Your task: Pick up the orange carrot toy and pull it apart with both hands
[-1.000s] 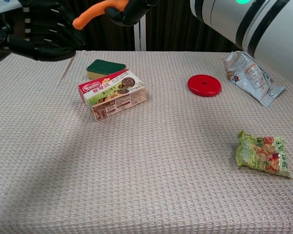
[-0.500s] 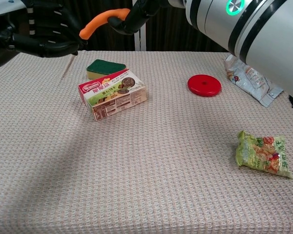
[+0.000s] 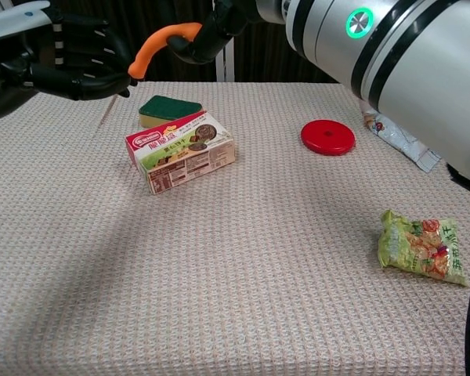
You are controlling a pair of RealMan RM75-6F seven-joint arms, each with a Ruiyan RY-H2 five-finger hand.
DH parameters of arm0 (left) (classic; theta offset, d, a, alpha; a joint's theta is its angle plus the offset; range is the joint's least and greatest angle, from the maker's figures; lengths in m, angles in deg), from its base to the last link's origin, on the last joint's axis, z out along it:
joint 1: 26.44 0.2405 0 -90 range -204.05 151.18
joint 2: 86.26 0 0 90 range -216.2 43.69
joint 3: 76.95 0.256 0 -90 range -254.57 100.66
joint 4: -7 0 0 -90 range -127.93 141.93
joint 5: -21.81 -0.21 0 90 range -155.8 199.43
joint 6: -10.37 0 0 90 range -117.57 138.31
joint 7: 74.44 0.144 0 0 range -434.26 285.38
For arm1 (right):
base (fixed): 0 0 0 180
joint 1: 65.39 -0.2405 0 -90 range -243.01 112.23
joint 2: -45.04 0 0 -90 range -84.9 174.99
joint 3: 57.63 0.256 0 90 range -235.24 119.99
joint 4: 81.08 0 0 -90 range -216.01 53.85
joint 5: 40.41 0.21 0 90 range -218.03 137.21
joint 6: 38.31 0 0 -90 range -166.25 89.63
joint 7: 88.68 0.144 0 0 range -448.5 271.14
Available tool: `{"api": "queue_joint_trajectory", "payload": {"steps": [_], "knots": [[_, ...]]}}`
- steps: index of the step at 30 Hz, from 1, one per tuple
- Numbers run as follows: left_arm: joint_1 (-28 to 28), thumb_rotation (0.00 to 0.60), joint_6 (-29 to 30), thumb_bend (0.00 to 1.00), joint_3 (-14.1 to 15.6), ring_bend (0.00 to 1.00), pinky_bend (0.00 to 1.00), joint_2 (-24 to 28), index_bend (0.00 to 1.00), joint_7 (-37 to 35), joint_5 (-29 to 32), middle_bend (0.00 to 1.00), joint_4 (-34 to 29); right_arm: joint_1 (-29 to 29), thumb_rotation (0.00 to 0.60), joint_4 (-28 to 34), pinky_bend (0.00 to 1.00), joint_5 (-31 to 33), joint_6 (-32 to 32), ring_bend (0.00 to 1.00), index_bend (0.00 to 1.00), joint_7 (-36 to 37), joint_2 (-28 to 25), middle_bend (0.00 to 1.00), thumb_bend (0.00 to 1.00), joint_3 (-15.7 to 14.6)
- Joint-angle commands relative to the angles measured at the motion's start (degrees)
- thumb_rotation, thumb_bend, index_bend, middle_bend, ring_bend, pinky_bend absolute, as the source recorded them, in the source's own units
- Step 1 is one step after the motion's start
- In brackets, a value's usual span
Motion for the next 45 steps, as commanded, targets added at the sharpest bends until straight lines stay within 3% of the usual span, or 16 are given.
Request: {"api": "queue_joint_trajectory", "payload": {"steps": [1, 21, 26, 30, 45], "knots": [[0.0, 0.6, 0.0, 0.3, 0.0, 0.38, 0.36, -0.1, 0.51, 0.0, 0.0, 0.45, -0.1, -0.3, 0.6, -0.1, 0.0, 0.2, 0.0, 0.0, 0.63, -0.1, 0.2, 0.06, 0.39, -0.2], [-0.6, 0.6, -0.4, 0.3, 0.4, 0.38, 0.36, -0.4, 0.49, 0.1, -0.4, 0.45, 0.1, -2.3, 0.6, -1.0, 0.0, 1.0, -0.5, 0.0, 0.63, 0.4, 1.2, 0.06, 0.39, -0.6], [-0.6, 0.6, -0.6, 0.3, 0.5, 0.38, 0.35, -0.4, 0.45, 0.0, 0.0, 0.44, 0.4, -2.6, 0.6, -0.8, 0.0, 1.0, -0.8, 0.0, 0.63, 0.6, 1.1, 0.06, 0.39, -0.5], [-0.4, 0.6, -0.2, 0.3, 0.6, 0.38, 0.35, -0.5, 0.51, 0.0, -0.2, 0.44, 0.6, -2.8, 0.6, -0.7, 0.0, 1.2, -0.9, 0.0, 0.63, 0.4, 1.0, 0.06, 0.39, -0.6], [0.0, 0.6, 0.2, 0.3, 0.6, 0.38, 0.35, -0.5, 0.48, -0.8, 0.2, 0.44, 1.0, -3.2, 0.6, -0.9, 0.0, 1.5, -1.4, 0.0, 0.64, 0.4, 1.0, 0.06, 0.39, -1.2]]}}
